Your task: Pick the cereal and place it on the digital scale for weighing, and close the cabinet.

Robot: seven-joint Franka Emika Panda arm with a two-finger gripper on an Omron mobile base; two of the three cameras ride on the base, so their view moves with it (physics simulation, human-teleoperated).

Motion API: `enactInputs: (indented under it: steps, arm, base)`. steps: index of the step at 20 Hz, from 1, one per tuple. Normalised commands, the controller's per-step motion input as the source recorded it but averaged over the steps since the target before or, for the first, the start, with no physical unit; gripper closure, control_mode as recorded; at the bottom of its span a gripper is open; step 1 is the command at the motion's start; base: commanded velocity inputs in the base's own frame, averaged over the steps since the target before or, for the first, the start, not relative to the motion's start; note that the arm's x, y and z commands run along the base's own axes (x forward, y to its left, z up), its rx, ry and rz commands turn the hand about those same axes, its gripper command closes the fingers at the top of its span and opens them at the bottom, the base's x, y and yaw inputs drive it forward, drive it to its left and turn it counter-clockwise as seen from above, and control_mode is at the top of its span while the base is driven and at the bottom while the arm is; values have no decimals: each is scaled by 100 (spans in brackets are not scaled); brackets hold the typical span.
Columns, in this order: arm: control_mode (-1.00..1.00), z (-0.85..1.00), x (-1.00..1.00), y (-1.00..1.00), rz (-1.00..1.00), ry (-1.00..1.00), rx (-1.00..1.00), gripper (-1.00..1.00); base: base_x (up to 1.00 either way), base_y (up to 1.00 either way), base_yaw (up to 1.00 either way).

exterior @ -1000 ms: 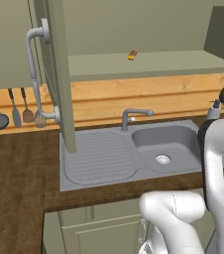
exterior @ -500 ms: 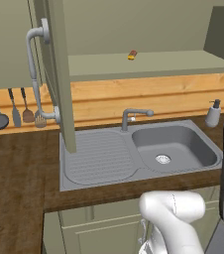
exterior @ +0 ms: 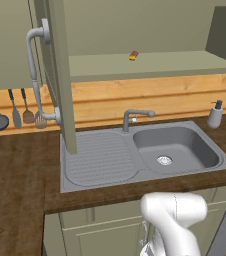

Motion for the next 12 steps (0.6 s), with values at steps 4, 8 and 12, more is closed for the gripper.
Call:
enactInputs:
  steps: [4,8,12]
  arm:
    - [-100,14,-86,0,0,-63,0,-100]
    - [-100,21,-31,-18,5,-30,4,-100]
    - [-100,42,-1,-51,15,-4,9,-100]
  base:
    - [0,0,0]
    - [0,0,0]
    - [0,0,0]
